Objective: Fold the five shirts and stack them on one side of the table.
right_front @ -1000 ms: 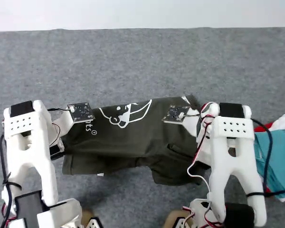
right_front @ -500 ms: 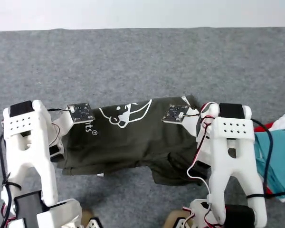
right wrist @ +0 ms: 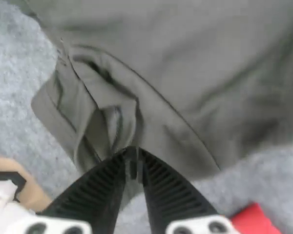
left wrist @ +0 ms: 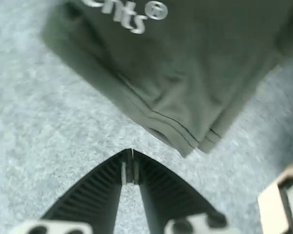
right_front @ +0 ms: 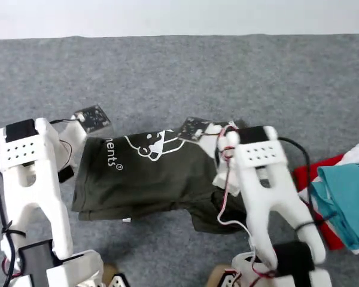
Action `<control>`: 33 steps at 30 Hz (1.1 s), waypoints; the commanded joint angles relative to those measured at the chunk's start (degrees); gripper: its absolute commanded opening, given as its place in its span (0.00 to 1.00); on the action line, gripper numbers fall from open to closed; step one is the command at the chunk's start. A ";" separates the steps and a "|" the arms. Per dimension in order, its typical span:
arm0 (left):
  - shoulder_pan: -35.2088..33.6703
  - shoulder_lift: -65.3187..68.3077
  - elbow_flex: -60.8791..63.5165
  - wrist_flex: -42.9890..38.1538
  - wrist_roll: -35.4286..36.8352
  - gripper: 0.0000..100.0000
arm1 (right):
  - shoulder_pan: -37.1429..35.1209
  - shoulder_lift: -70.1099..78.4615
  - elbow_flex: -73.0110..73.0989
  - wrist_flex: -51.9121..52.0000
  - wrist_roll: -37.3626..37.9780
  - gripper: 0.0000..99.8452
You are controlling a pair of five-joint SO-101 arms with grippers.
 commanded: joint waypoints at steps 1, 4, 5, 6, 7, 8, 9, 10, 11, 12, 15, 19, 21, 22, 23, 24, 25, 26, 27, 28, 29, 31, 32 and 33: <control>0.00 -0.44 -1.63 -2.73 5.01 0.00 | -2.15 4.79 -2.11 -3.12 -1.49 0.01; 0.00 -0.35 -1.63 -3.43 6.07 0.00 | -2.42 8.92 -2.11 -6.64 -1.49 0.01; 0.00 -0.35 -1.54 -3.43 6.07 0.00 | -2.51 10.07 -2.20 -7.60 -1.49 0.01; 0.00 -0.35 -1.54 -3.43 6.07 0.00 | -2.59 11.12 -2.20 -8.13 -1.49 0.01; 0.00 -0.35 -1.54 -3.43 6.07 0.00 | -3.12 11.82 -2.20 -8.04 -1.49 0.01; 0.00 -0.35 -1.54 -3.43 6.07 0.00 | -4.00 12.26 -2.20 -7.69 -1.49 0.01; 0.00 -0.35 -1.54 -3.43 6.07 0.00 | -5.05 12.26 -2.20 -6.46 -1.49 0.01; 0.00 -0.35 -1.54 -3.43 6.07 0.00 | -6.29 12.26 -2.20 -4.79 -1.49 0.01; 0.00 -0.35 -1.54 -3.43 6.07 0.00 | -7.60 12.26 -2.20 -3.21 -1.49 0.01; 0.09 -0.35 -1.54 -3.43 6.07 0.00 | -9.01 12.26 -2.20 -1.19 -1.49 0.01; 0.26 -0.26 -1.54 -3.43 6.07 0.00 | -12.70 12.26 -2.29 4.35 -1.32 0.01; 0.35 -0.26 -1.54 -3.60 6.07 0.00 | -14.55 12.18 -7.38 12.79 -1.49 0.01; 0.26 -0.26 -1.54 -4.75 6.07 0.00 | -14.46 12.18 -11.87 16.92 -1.58 0.01; 0.18 -0.26 -1.54 -5.19 6.07 0.00 | -14.37 12.09 -14.33 18.86 -1.58 0.01; 0.18 -0.26 -1.54 -5.63 6.07 0.00 | -14.29 11.91 -16.70 20.70 -1.58 0.01; 0.18 -0.26 -1.54 -6.15 6.07 0.00 | -14.29 11.21 -18.73 21.76 -1.58 0.01; 0.18 -0.26 -1.54 -6.42 6.07 0.00 | -14.29 10.42 -20.40 22.29 -1.58 0.01; 0.26 -0.26 -1.54 -6.59 6.15 0.00 | -14.11 9.63 -21.63 22.20 -1.58 0.01; 0.26 -0.26 -1.54 -6.68 6.15 0.00 | -13.76 9.19 -22.24 21.49 -1.58 0.01; 0.35 -0.26 -1.54 -6.68 6.15 0.00 | -13.05 9.01 -22.15 20.09 -1.67 0.01; 0.35 -0.26 -1.54 -6.68 6.15 0.00 | -12.35 9.27 -21.71 18.07 -1.76 0.01; 0.35 -0.35 -1.54 -6.68 6.15 0.00 | -10.51 10.59 -19.69 13.14 -3.34 0.01; 0.35 -0.35 -1.54 -6.68 6.15 0.00 | -9.71 11.56 -18.37 10.15 -3.87 0.01; 0.35 -0.35 -1.54 -6.68 6.15 0.00 | -9.19 12.88 -16.97 7.34 -3.78 0.01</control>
